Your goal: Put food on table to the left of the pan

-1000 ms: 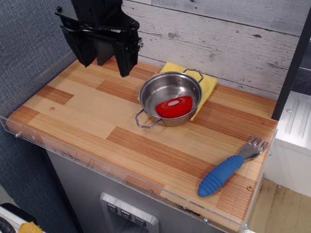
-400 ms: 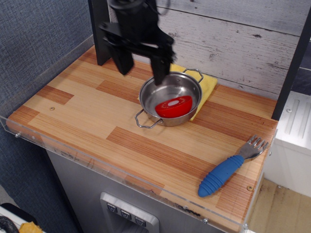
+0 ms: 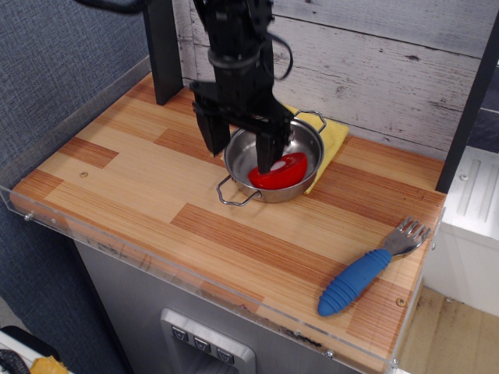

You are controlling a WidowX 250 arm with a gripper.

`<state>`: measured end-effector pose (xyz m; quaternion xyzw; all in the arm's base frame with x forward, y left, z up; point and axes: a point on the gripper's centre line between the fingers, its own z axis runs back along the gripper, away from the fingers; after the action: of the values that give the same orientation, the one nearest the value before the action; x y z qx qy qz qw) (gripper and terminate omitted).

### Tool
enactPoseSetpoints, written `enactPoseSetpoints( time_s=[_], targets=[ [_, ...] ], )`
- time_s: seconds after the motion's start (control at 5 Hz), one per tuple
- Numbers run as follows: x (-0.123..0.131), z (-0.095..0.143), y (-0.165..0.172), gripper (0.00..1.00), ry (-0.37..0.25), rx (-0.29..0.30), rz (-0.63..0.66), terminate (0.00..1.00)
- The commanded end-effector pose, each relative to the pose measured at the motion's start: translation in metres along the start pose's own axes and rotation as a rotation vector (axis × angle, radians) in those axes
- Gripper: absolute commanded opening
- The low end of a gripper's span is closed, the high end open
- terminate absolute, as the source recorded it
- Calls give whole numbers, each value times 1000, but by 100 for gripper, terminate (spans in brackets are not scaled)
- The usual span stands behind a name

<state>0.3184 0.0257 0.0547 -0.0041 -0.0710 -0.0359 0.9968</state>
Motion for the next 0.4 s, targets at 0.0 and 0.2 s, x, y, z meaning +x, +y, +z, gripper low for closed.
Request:
enactPoseSetpoints(
  time_s=[0.0,0.2],
  targets=[
    [3,0,-4,100,-28,17,-24,0],
    [8,-2,-6,100,-42,11,-13,0]
  ],
)
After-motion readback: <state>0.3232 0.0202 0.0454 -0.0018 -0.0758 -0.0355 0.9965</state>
